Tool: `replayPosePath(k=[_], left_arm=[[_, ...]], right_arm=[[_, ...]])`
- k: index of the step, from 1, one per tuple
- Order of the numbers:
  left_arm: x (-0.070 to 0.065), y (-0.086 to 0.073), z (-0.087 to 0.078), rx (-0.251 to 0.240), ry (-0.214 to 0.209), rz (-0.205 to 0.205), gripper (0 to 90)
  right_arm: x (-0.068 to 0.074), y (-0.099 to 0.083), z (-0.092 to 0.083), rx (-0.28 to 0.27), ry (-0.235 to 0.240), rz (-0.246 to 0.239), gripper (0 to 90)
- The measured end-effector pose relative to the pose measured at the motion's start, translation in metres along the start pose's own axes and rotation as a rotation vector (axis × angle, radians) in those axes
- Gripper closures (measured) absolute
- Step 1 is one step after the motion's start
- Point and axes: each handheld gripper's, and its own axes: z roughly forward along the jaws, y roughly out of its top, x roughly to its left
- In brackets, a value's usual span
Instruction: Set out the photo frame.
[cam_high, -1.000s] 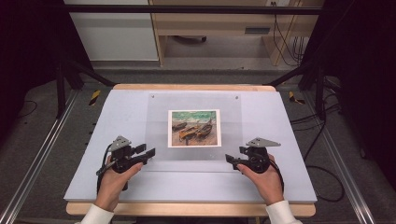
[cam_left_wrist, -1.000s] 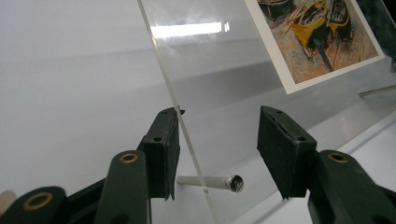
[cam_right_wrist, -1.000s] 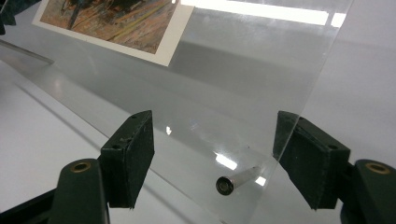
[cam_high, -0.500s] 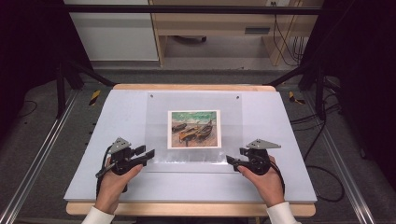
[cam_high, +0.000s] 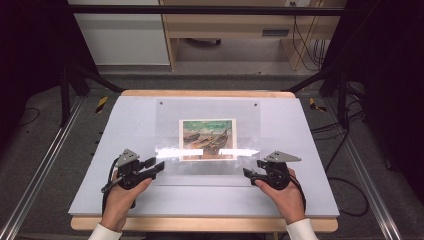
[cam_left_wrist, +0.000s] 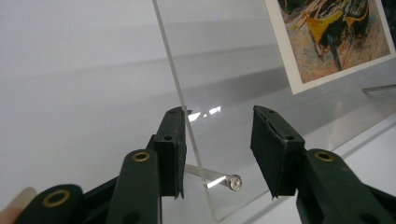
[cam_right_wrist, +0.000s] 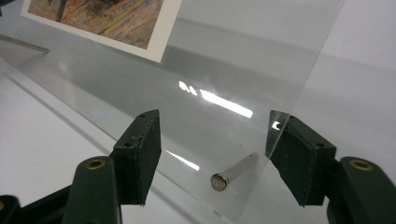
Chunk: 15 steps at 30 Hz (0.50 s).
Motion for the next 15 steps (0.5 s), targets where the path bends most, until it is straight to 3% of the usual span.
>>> replayPosePath(k=[15], left_arm=[[-0.0061, -0.0055, -0.0064, 0.005, 0.028, 0.005, 60.0]], right_arm=[[0.003, -0.0061, -0.0057, 0.006, -0.014, -0.016, 43.2]])
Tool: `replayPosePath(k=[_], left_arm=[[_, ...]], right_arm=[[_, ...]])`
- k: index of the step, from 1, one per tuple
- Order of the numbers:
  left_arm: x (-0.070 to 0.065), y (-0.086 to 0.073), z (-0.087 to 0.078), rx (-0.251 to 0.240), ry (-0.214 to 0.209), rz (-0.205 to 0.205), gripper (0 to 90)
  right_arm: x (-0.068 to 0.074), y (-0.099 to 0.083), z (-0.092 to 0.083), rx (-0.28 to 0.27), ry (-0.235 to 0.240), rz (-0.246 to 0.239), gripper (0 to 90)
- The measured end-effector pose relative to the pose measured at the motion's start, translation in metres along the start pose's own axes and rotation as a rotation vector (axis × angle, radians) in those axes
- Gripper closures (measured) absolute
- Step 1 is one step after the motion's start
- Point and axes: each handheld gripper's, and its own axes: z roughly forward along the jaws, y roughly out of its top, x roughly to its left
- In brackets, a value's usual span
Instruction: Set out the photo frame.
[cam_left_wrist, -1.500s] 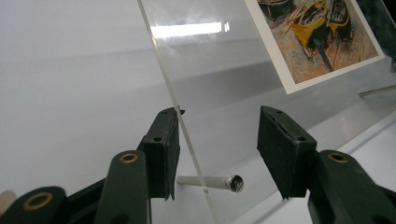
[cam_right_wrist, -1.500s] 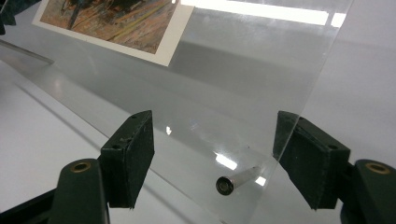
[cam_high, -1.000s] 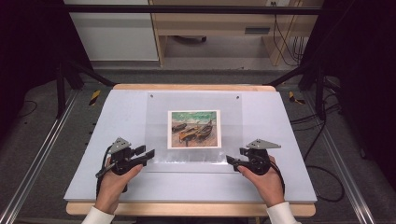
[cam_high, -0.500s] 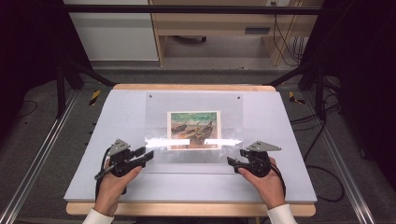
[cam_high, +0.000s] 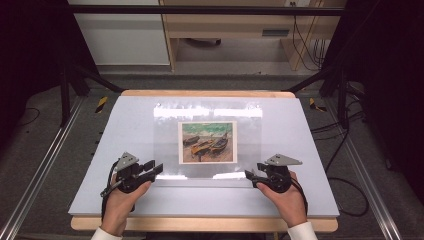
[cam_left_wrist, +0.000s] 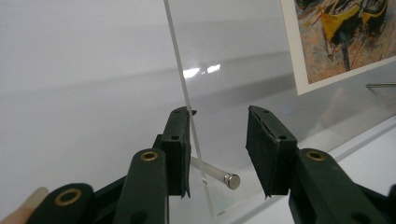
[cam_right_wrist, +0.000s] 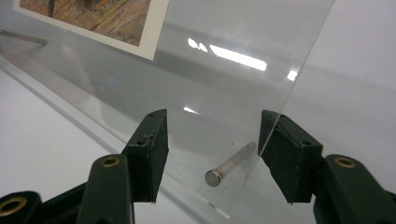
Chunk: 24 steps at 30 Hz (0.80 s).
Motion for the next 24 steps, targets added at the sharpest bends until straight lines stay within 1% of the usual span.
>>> replayPosePath(k=[7, 8, 9, 13, 16, 18, 22, 24], left_arm=[[-0.0025, -0.0022, -0.0033, 0.013, 0.01, 0.017, 62.5], [-0.0025, -0.0025, -0.0037, 0.015, 0.011, 0.02, 62.8], [-0.0025, -0.0028, -0.004, 0.015, 0.01, 0.02, 63.1], [-0.0028, -0.0039, -0.0048, 0.016, 0.01, 0.017, 64.3], [-0.0026, -0.0054, -0.0061, 0.02, 0.006, 0.018, 65.4], [-0.0026, -0.0062, -0.0068, 0.022, 0.004, 0.015, 66.1], [-0.0029, -0.0073, -0.0075, 0.024, 0.003, 0.014, 67.0], [-0.0028, -0.0077, -0.0079, 0.026, 0.002, 0.013, 67.4]], right_arm=[[0.0014, -0.0034, -0.0029, 0.008, -0.009, -0.005, 47.1], [0.0012, -0.0039, -0.0032, 0.007, -0.008, -0.011, 47.7], [0.002, -0.0042, -0.0035, 0.009, -0.009, -0.003, 48.2], [0.0016, -0.0056, -0.0045, 0.009, -0.008, -0.01, 50.0], [0.002, -0.0069, -0.0056, 0.014, -0.005, 0.002, 51.8], [0.0014, -0.0076, -0.0058, 0.012, -0.005, -0.01, 52.6], [0.0028, -0.009, -0.007, 0.018, -0.009, -0.002, 53.9], [0.0027, -0.0094, -0.0071, 0.017, -0.011, -0.007, 54.5]])
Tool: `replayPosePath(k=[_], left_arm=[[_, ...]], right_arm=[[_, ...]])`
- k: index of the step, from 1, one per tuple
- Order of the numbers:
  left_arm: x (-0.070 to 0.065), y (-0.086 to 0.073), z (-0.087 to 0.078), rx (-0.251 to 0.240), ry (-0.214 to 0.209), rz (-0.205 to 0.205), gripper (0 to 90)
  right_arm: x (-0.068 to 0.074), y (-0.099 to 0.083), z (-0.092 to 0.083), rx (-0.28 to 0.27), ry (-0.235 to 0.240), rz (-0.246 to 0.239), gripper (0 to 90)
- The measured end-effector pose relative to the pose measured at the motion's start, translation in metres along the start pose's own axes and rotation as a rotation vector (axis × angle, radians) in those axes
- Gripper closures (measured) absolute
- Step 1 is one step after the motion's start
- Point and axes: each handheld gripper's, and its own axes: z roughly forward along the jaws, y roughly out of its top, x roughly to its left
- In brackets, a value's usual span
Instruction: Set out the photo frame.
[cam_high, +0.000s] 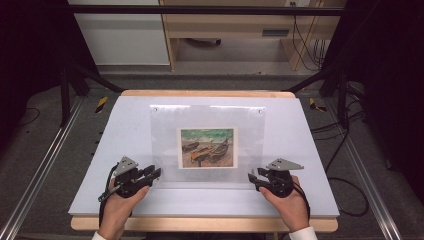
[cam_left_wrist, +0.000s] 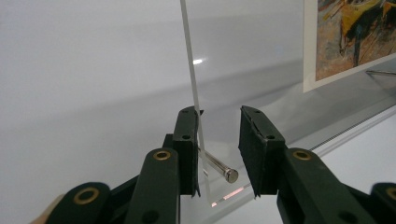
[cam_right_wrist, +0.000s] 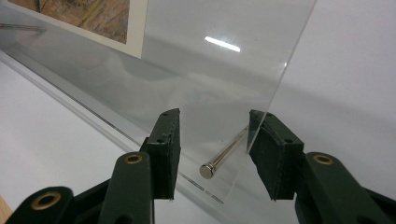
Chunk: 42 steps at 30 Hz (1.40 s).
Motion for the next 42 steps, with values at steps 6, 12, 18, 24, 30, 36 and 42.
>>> replayPosePath(k=[6, 12, 18, 24, 30, 36, 42], left_arm=[[0.0, -0.001, -0.001, 0.001, -0.005, -0.005, 68.8], [0.0, -0.002, -0.002, 0.004, -0.003, -0.002, 69.5], [-0.001, -0.003, -0.003, 0.009, -0.004, 0.012, 70.5], [-0.001, -0.005, -0.004, 0.019, -0.009, 0.019, 70.7], [-0.001, -0.007, -0.005, 0.026, -0.021, 0.021, 71.1], [-0.001, -0.009, -0.006, 0.035, -0.028, 0.026, 71.2], [-0.002, -0.012, -0.007, 0.032, -0.023, 0.034, 71.2]], right_arm=[[0.0, -0.001, -0.001, 0.004, -0.001, 0.0, 55.7], [0.0, -0.002, -0.001, 0.0, 0.003, -0.005, 56.2], [0.001, -0.003, -0.002, 0.009, 0.001, 0.011, 56.8], [0.002, -0.005, -0.003, 0.02, 0.002, 0.017, 57.3], [0.003, -0.007, -0.004, 0.028, 0.0, 0.013, 58.0], [0.004, -0.009, -0.004, 0.038, 0.0, 0.013, 58.3], [0.005, -0.011, -0.004, 0.042, -0.002, 0.007, 58.6]])
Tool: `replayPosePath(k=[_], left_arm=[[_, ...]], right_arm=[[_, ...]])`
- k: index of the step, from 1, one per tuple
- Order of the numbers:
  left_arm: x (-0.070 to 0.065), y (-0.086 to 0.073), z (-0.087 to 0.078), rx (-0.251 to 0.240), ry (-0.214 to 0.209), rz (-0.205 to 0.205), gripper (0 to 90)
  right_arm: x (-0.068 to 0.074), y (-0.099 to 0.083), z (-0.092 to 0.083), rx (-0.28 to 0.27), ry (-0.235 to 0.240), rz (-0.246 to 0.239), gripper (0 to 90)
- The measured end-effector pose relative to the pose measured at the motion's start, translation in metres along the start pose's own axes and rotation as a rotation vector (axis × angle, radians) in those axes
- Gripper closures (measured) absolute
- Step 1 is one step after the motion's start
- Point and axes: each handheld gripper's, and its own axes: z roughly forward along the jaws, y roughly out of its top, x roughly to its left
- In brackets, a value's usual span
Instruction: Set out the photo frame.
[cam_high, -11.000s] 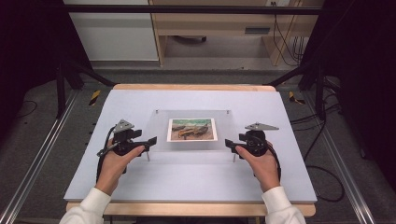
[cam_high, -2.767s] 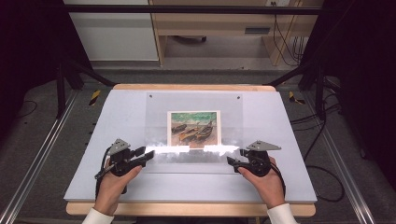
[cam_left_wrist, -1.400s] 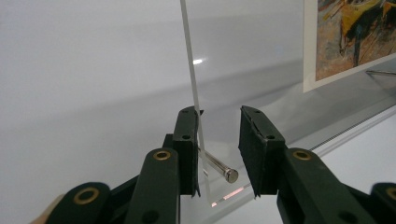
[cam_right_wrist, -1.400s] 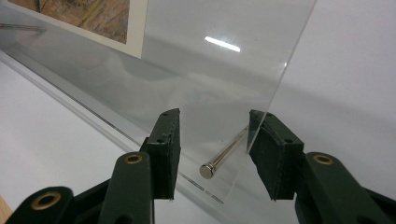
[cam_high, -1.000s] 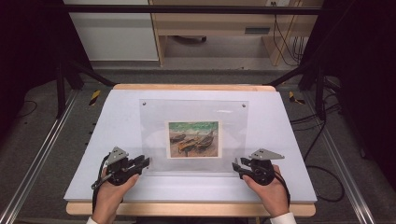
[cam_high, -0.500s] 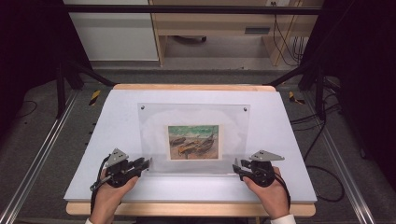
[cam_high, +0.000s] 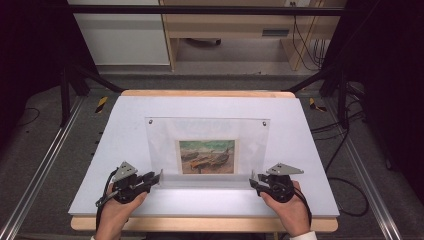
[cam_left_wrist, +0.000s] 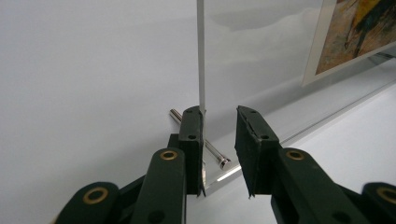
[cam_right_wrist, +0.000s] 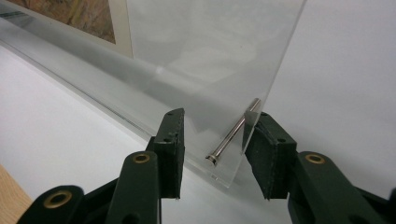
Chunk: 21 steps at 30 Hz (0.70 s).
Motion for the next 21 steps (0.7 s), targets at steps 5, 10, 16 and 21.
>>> replayPosePath(k=[5, 10, 16, 21], left_arm=[[0.0003, -0.0008, -0.0004, 0.008, -0.004, 0.01, 71.1], [-0.0003, -0.0022, -0.0007, 0.015, -0.007, 0.016, 70.9], [-0.0008, -0.0033, -0.0012, 0.028, -0.007, 0.029, 70.7], [-0.0015, -0.0044, -0.0012, 0.035, -0.007, 0.031, 70.5]], right_arm=[[0.0007, -0.0007, -0.0001, 0.006, -0.004, 0.0, 58.6], [0.0017, -0.002, -0.0001, 0.016, -0.004, -0.001, 58.9], [0.0025, -0.0031, 0.0001, 0.024, -0.008, -0.012, 59.0], [0.0029, -0.0042, 0.0005, 0.031, -0.009, -0.02, 59.1]])
